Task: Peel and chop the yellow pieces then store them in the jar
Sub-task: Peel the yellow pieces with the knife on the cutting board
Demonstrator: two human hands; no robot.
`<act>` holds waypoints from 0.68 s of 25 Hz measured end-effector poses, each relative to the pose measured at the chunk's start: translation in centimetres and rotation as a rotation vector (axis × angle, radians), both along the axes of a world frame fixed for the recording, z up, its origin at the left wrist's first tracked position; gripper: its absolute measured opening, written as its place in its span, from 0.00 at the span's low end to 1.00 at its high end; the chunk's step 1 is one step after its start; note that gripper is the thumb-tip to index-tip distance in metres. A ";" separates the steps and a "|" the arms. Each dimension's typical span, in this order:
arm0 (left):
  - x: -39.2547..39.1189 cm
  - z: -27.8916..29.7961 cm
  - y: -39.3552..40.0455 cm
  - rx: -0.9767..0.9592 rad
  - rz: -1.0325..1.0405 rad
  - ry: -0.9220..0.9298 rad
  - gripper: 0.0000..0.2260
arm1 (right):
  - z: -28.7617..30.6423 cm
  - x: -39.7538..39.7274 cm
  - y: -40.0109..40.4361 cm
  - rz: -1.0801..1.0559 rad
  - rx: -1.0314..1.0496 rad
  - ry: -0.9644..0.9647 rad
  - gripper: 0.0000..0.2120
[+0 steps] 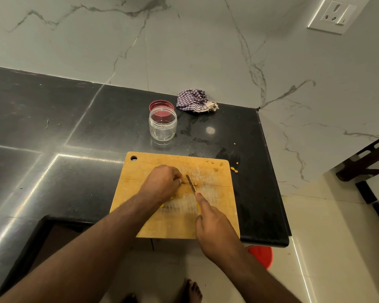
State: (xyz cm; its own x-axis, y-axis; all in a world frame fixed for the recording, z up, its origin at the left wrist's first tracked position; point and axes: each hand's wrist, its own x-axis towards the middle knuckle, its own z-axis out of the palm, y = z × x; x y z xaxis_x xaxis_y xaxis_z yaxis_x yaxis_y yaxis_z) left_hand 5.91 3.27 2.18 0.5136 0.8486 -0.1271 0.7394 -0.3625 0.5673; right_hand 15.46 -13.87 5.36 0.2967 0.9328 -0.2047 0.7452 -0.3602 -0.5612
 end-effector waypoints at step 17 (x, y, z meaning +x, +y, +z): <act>0.0 0.2 0.6 -0.020 -0.037 0.008 0.08 | -0.1 -0.3 3.1 0.099 -0.135 -0.047 0.30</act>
State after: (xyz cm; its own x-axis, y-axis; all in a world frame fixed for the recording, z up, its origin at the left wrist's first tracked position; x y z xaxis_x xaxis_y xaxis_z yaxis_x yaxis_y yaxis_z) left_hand 5.88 3.91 2.43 0.5433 0.8264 -0.1476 0.7302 -0.3785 0.5688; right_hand 15.13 -10.73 5.29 0.2166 0.9230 -0.3181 0.8053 -0.3531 -0.4763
